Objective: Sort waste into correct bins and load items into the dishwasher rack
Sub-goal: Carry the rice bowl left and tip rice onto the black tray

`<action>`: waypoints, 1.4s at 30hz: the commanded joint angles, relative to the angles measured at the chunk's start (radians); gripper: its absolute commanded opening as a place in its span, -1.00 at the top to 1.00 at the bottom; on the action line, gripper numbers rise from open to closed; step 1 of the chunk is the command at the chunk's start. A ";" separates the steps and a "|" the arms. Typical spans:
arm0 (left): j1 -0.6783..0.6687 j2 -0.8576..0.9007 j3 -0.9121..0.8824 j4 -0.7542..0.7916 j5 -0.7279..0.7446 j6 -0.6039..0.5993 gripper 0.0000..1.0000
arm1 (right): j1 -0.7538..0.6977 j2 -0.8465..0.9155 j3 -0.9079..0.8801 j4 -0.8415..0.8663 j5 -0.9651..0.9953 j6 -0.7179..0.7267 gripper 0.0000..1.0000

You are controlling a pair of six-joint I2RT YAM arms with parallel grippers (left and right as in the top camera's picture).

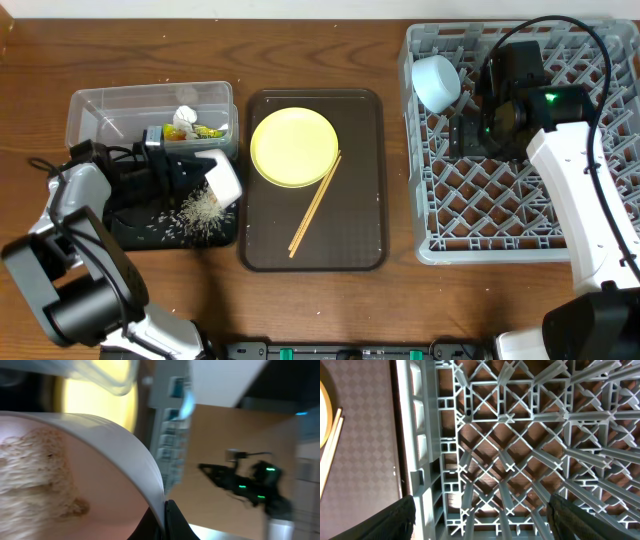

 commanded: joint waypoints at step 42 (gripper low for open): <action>0.100 0.016 -0.006 -0.011 0.117 0.042 0.87 | -0.004 -0.015 0.002 -0.008 -0.003 -0.008 -0.65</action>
